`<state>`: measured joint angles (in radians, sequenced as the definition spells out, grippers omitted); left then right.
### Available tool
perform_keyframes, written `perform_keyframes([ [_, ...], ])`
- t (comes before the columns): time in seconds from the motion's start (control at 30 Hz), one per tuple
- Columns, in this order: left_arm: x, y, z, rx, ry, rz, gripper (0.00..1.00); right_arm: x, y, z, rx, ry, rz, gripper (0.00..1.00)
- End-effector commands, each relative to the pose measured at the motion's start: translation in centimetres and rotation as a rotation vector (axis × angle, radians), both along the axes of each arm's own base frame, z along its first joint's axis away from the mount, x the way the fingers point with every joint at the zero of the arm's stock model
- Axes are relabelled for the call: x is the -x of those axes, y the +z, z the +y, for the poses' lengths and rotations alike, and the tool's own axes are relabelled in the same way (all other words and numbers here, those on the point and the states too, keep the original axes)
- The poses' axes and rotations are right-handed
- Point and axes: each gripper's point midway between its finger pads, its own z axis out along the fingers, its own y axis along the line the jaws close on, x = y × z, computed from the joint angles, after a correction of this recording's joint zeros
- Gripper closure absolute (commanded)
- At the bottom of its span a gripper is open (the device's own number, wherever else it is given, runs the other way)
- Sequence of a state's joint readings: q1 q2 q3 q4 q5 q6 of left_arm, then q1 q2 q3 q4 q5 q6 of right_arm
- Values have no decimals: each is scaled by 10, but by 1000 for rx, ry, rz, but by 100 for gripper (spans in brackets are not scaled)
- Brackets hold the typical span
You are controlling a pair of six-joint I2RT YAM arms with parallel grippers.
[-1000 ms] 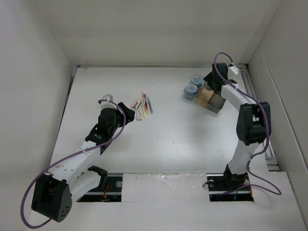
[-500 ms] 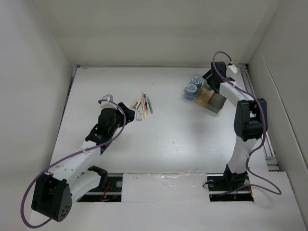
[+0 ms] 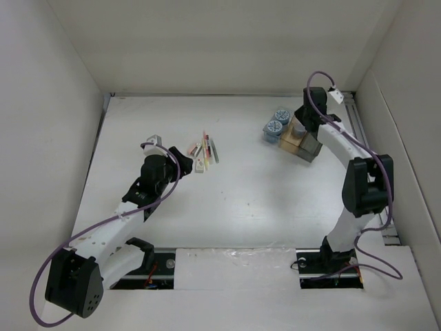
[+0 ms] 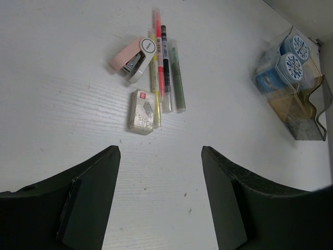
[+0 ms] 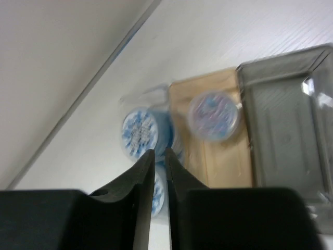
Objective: Sort the stationery into containers
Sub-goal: Place the stationery into the container, then grab a piece of stationery with the right arm
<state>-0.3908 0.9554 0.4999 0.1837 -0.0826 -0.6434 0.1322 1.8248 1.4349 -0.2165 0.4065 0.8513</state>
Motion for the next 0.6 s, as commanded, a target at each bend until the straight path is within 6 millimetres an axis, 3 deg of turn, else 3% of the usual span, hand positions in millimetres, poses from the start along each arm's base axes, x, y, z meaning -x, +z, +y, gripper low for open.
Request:
perform_keyframes([
  [0.0, -11, 31, -1, 17, 10, -86, 40, 15, 46, 65, -28, 181, -127, 83],
  [0.03, -11, 31, -1, 17, 10, -86, 41, 20, 39, 82, -34, 222, -112, 89],
  [0.07, -12, 31, 1, 13, 20, -88, 42, 32, 36, 118, -43, 301, -108, 95],
  [0.1, -12, 31, 1, 13, 20, -88, 42, 39, 35, 138, -29, 370, -101, 100],
  [0.13, -11, 31, 3, 9, 31, -89, 44, 45, 27, 158, -33, 416, -84, 100],
  [0.17, -11, 32, 3, 17, 34, -87, 46, 61, 17, 192, -31, 490, -62, 100],
  [0.23, -11, 33, 7, 10, 54, -90, 47, 77, -4, 228, -19, 583, -16, 100],
  [0.3, -9, 41, 15, 16, 94, -111, 48, 96, -6, 272, -20, 673, -15, 100],
  [0.33, -7, 37, 18, 17, 109, -103, 48, 99, -20, 285, -4, 701, 9, 95],
  [0.43, -3, 43, 29, 19, 162, -123, 48, 115, -28, 325, -4, 771, 30, 80],
  [0.47, -1, 44, 31, 27, 175, -129, 48, 116, -28, 335, -6, 787, 26, 66],
  [0.5, 1, 52, 34, 37, 185, -156, 48, 120, -30, 346, 3, 801, 31, 59],
  [0.53, 2, 52, 37, 36, 196, -161, 48, 117, -19, 357, -3, 810, 16, 54],
  [0.57, 4, 51, 37, 46, 199, -163, 47, 112, -32, 360, 13, 803, 42, 49],
])
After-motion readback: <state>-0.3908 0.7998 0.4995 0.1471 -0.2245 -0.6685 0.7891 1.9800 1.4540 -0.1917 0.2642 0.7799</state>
